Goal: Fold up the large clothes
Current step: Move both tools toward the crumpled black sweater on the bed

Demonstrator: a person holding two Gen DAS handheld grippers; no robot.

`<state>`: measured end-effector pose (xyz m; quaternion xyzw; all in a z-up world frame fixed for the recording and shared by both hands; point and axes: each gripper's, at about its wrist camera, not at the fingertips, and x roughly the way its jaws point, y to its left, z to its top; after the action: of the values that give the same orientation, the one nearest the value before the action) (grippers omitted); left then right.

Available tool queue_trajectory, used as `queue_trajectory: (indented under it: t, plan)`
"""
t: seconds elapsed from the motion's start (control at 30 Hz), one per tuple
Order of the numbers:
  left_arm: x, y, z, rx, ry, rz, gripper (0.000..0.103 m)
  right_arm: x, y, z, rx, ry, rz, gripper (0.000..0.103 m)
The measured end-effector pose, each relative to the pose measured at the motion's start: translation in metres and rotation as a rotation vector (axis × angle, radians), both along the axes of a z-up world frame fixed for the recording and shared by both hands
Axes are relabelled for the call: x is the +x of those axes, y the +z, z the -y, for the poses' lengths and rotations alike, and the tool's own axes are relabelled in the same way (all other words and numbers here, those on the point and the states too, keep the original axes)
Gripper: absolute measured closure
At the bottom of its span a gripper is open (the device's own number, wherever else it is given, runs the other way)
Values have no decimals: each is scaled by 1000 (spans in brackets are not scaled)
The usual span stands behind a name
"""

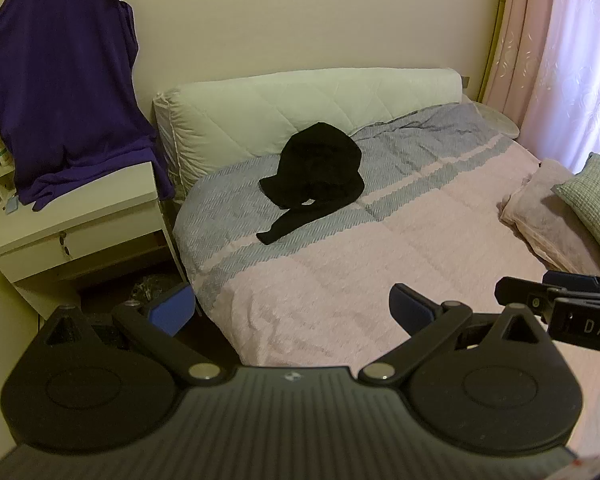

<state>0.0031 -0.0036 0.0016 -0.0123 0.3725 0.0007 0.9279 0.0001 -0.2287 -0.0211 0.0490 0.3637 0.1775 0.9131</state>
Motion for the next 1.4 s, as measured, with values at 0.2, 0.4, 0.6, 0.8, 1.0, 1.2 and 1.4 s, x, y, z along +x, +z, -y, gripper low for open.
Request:
queue_trajectory:
  t: [0.2, 0.4, 0.6, 0.8, 1.0, 1.2, 1.4]
  plan:
    - [4, 1, 6, 2, 3, 5, 1, 7, 1, 4, 5, 4, 5, 34]
    - [12, 2, 10, 3, 3, 6, 1, 11, -1, 11, 10, 8, 8, 34]
    - [20, 3, 18, 8, 4, -1, 1, 18, -2, 20, 15, 11, 3, 34]
    - [24, 3, 26, 19, 5, -6, 1, 26, -1, 26, 21, 18, -5, 34]
    - [33, 0, 32, 28, 4, -15, 1, 35, -2, 34, 29, 13, -14, 34]
    - [47, -6, 32, 24, -2, -33, 1, 47, -6, 38, 35, -2, -33, 34]
    - [74, -15, 23, 6, -6, -47, 1, 69, -9, 37, 35, -32, -39, 34]
